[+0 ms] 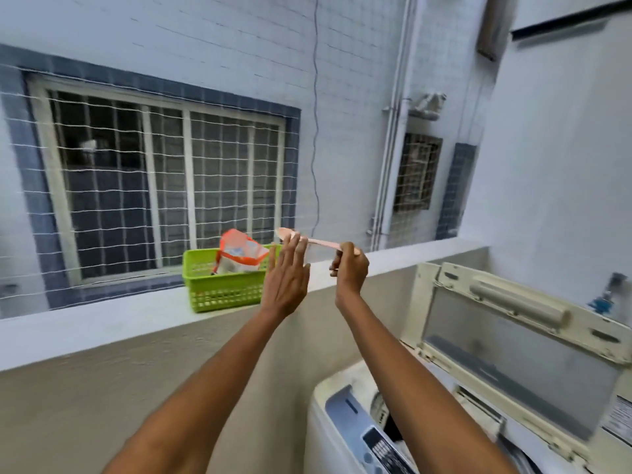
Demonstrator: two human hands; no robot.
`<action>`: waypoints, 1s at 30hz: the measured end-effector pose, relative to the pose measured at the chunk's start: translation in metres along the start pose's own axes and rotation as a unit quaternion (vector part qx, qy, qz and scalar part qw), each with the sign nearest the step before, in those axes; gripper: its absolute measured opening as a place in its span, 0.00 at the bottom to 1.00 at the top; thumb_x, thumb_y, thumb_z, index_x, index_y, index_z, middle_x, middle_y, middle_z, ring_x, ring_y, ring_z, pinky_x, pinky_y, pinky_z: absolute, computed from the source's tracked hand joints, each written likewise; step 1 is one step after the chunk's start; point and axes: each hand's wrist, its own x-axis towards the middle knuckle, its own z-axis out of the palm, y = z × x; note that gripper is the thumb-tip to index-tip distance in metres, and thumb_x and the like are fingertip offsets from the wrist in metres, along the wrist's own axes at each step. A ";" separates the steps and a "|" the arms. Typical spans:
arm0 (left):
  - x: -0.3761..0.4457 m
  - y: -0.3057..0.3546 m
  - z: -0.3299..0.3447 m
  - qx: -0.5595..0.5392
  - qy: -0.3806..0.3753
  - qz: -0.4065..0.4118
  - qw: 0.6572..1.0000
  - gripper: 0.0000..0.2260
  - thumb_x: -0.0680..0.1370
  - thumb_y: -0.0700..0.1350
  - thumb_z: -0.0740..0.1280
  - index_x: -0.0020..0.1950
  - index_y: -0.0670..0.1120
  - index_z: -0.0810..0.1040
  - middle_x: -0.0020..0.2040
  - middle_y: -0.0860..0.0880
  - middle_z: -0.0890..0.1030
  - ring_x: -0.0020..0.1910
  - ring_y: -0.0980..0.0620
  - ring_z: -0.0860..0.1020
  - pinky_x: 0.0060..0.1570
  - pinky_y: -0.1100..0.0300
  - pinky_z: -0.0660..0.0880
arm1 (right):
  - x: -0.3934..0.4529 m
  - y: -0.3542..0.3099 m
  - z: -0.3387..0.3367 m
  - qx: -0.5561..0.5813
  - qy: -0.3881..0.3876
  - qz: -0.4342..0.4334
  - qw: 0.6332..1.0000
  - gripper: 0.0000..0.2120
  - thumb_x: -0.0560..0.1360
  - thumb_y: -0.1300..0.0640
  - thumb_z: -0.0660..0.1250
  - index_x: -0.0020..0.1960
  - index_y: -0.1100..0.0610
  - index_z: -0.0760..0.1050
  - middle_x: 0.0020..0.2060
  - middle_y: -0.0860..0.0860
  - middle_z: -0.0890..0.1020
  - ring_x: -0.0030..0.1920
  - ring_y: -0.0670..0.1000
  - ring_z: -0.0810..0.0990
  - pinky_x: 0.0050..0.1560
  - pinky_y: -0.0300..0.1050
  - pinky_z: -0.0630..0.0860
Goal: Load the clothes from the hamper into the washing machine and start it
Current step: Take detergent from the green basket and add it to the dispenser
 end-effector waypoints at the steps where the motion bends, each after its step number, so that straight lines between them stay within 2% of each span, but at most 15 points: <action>1: -0.001 -0.016 -0.008 0.009 0.007 -0.013 1.000 0.23 0.77 0.47 0.54 0.71 0.43 0.64 0.71 0.42 0.69 0.72 0.44 0.65 0.70 0.47 0.53 | -0.003 0.000 0.017 -0.014 -0.012 0.000 1.000 0.13 0.73 0.55 0.59 0.30 0.56 0.72 0.21 0.50 0.73 0.21 0.48 0.71 0.28 0.45 0.72; 4: -0.006 -0.068 -0.031 0.014 0.016 -0.076 0.997 0.20 0.77 0.46 0.54 0.67 0.43 0.70 0.71 0.42 0.69 0.71 0.41 0.66 0.71 0.43 0.58 | -0.014 0.006 0.065 -0.085 -0.034 0.004 0.996 0.19 0.64 0.42 0.54 0.34 0.55 0.75 0.33 0.58 0.82 0.37 0.60 0.80 0.41 0.54 0.78; 6: -0.010 -0.100 -0.037 0.006 0.008 -0.121 0.993 0.18 0.78 0.42 0.56 0.67 0.43 0.70 0.73 0.42 0.66 0.74 0.40 0.62 0.72 0.40 0.56 | -0.019 0.013 0.086 -0.120 -0.046 0.012 0.992 0.22 0.64 0.41 0.52 0.38 0.56 0.76 0.40 0.58 0.84 0.43 0.61 0.81 0.43 0.51 0.76; 8: -0.011 -0.127 -0.038 -0.013 -0.020 -0.159 0.987 0.17 0.79 0.42 0.57 0.69 0.43 0.69 0.75 0.41 0.62 0.75 0.40 0.58 0.74 0.43 0.53 | -0.026 0.015 0.102 -0.141 -0.050 0.023 0.989 0.23 0.65 0.41 0.52 0.41 0.58 0.76 0.43 0.57 0.84 0.46 0.60 0.81 0.43 0.49 0.73; 10: -0.009 -0.144 -0.040 -0.045 -0.038 -0.165 0.985 0.17 0.80 0.43 0.57 0.68 0.43 0.69 0.74 0.40 0.63 0.74 0.40 0.61 0.73 0.45 0.56 | -0.029 0.021 0.112 -0.174 -0.048 0.034 0.983 0.22 0.69 0.42 0.55 0.44 0.58 0.77 0.46 0.58 0.83 0.48 0.60 0.80 0.43 0.47 0.70; 13: -0.003 -0.147 -0.043 -0.064 -0.033 -0.137 0.988 0.14 0.80 0.42 0.57 0.64 0.41 0.73 0.65 0.39 0.74 0.62 0.39 0.72 0.62 0.48 0.66 | -0.027 0.038 0.123 -0.240 -0.041 0.046 0.969 0.19 0.75 0.46 0.58 0.51 0.60 0.79 0.50 0.59 0.83 0.53 0.61 0.79 0.48 0.48 0.72; 16: -0.003 -0.146 -0.042 -0.090 -0.021 -0.116 0.989 0.13 0.79 0.42 0.56 0.60 0.42 0.73 0.55 0.41 0.78 0.52 0.40 0.76 0.54 0.49 0.70 | -0.026 0.046 0.129 -0.282 -0.057 0.050 0.956 0.19 0.77 0.47 0.60 0.55 0.61 0.78 0.55 0.59 0.81 0.57 0.61 0.78 0.54 0.48 0.73; 18: -0.004 -0.144 -0.040 -0.104 -0.019 -0.107 0.989 0.13 0.78 0.41 0.57 0.61 0.41 0.72 0.57 0.40 0.78 0.55 0.41 0.75 0.56 0.50 0.71 | -0.025 0.051 0.133 -0.297 -0.065 0.050 0.951 0.19 0.76 0.46 0.61 0.55 0.60 0.78 0.55 0.59 0.81 0.57 0.61 0.78 0.53 0.48 0.73; 20: -0.008 -0.143 -0.037 -0.085 -0.007 -0.062 0.994 0.14 0.76 0.39 0.58 0.60 0.39 0.73 0.63 0.38 0.75 0.63 0.39 0.72 0.64 0.48 0.69 | -0.024 0.054 0.132 -0.309 -0.071 0.041 0.947 0.19 0.75 0.44 0.62 0.54 0.58 0.79 0.54 0.58 0.82 0.54 0.60 0.79 0.49 0.46 0.73; 24: -0.016 -0.135 -0.028 -0.069 -0.001 0.035 0.997 0.16 0.76 0.39 0.57 0.63 0.43 0.72 0.72 0.41 0.67 0.73 0.41 0.63 0.72 0.46 0.59 | -0.023 0.058 0.125 -0.312 -0.091 0.016 0.945 0.17 0.74 0.41 0.63 0.48 0.56 0.76 0.50 0.55 0.82 0.52 0.57 0.79 0.46 0.45 0.69; 28: -0.020 -0.111 -0.018 -0.058 -0.032 0.089 0.994 0.19 0.74 0.41 0.56 0.65 0.47 0.67 0.69 0.43 0.71 0.71 0.43 0.68 0.71 0.45 0.60 | -0.030 0.059 0.105 -0.324 -0.053 -0.070 0.942 0.15 0.78 0.46 0.59 0.49 0.58 0.73 0.52 0.56 0.78 0.54 0.57 0.76 0.48 0.47 0.69; 30: -0.024 -0.090 -0.007 -0.049 -0.055 0.131 0.989 0.21 0.73 0.41 0.55 0.67 0.45 0.69 0.69 0.43 0.72 0.70 0.43 0.69 0.71 0.47 0.56 | -0.033 0.065 0.083 -0.381 -0.028 -0.130 0.915 0.11 0.79 0.51 0.59 0.52 0.58 0.72 0.54 0.56 0.75 0.57 0.57 0.74 0.50 0.51 0.71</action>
